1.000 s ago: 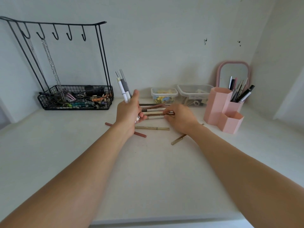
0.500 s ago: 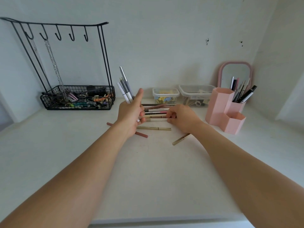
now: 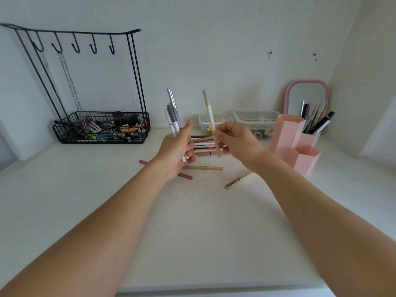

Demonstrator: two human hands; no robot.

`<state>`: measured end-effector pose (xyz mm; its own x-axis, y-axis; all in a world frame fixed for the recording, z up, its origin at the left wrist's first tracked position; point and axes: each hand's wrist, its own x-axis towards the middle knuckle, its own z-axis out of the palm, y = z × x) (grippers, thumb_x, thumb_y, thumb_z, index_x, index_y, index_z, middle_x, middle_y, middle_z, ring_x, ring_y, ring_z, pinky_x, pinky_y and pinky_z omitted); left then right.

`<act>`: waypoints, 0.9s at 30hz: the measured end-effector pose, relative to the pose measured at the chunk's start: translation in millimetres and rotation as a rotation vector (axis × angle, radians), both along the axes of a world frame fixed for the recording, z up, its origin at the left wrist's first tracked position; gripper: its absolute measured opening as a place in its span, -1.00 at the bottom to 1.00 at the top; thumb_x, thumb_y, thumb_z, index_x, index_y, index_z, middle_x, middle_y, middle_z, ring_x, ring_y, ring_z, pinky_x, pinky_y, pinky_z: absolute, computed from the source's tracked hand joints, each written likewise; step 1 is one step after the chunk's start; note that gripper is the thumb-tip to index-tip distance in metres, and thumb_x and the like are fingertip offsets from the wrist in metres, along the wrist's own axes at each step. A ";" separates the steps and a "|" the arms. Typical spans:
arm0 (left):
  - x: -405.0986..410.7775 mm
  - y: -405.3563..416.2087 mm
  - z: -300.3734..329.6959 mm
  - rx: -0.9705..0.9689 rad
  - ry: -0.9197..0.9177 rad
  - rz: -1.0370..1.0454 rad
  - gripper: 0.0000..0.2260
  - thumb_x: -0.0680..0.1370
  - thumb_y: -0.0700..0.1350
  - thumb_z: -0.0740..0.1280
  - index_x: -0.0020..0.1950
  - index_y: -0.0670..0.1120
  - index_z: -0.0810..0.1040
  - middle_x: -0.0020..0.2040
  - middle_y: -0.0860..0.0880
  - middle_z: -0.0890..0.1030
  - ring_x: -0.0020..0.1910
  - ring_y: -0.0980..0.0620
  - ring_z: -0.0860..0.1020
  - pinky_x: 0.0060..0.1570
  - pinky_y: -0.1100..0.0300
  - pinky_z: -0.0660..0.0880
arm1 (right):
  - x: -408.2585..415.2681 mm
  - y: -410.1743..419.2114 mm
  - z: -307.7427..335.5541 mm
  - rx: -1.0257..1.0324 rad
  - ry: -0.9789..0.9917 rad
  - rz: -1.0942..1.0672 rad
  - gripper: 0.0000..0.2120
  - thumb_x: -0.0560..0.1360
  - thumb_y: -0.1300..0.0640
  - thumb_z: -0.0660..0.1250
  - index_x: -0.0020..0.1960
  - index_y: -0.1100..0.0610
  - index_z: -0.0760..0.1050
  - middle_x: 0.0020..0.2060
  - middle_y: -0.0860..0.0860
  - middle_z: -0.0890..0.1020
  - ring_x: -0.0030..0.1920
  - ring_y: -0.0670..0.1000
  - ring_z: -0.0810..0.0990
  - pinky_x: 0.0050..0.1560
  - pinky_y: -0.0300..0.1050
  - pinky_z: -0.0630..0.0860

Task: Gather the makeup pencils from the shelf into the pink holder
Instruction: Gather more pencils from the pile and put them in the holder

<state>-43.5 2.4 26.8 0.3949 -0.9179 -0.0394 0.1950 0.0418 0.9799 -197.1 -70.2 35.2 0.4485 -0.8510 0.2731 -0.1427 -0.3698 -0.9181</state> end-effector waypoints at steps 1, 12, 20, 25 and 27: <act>-1.1 0.6 0.3 0.000 -0.006 -0.017 -0.57 0.60 0.18 0.34 -0.33 -0.01 0.29 -0.48 0.05 0.24 -0.48 0.06 0.25 -0.41 0.18 0.38 | 2.2 3.7 1.4 0.030 -0.056 0.031 -0.91 0.60 0.22 0.28 -0.02 0.21 0.54 -0.27 0.05 0.54 -0.31 -0.06 0.50 -0.30 -0.28 0.49; -14.9 2.6 -2.0 -0.018 -0.150 -0.062 -0.56 0.42 0.35 0.44 -0.25 -0.02 0.52 -0.43 0.03 0.26 -0.51 0.09 0.17 -0.48 0.22 0.13 | 10.7 19.7 -0.1 0.160 -0.243 0.260 -0.80 0.63 0.25 0.24 0.12 0.39 0.48 -0.14 0.23 0.58 -0.15 0.14 0.59 -0.11 -0.04 0.64; -19.1 2.5 -6.2 -0.022 -0.264 -0.074 -0.51 0.29 0.36 0.47 -0.38 -0.04 0.43 -0.46 -0.02 0.31 -0.55 0.10 0.27 -0.55 0.30 0.17 | 12.0 21.5 -3.2 0.110 -0.219 0.160 -0.95 0.54 0.33 0.34 -0.03 0.28 0.58 -0.27 0.12 0.61 -0.27 0.04 0.56 -0.20 -0.09 0.47; -15.7 3.9 -5.2 -0.023 -0.277 -0.139 -0.53 0.21 0.32 0.48 -0.24 -0.04 0.49 -0.45 0.05 0.38 -0.51 0.13 0.29 -0.54 0.30 0.18 | 9.6 24.7 -1.5 0.216 -0.289 0.224 -0.91 0.52 0.34 0.35 -0.11 0.22 0.60 -0.29 0.11 0.62 -0.26 0.09 0.59 -0.16 -0.14 0.56; -14.1 3.7 -5.1 -0.027 -0.277 -0.185 -0.51 0.22 0.32 0.49 -0.20 -0.06 0.50 -0.44 0.04 0.43 -0.49 0.11 0.29 -0.53 0.28 0.19 | 6.6 25.1 0.0 0.244 -0.270 0.263 -0.91 0.53 0.35 0.34 -0.08 0.25 0.61 -0.29 0.15 0.62 -0.30 0.08 0.59 -0.25 -0.20 0.52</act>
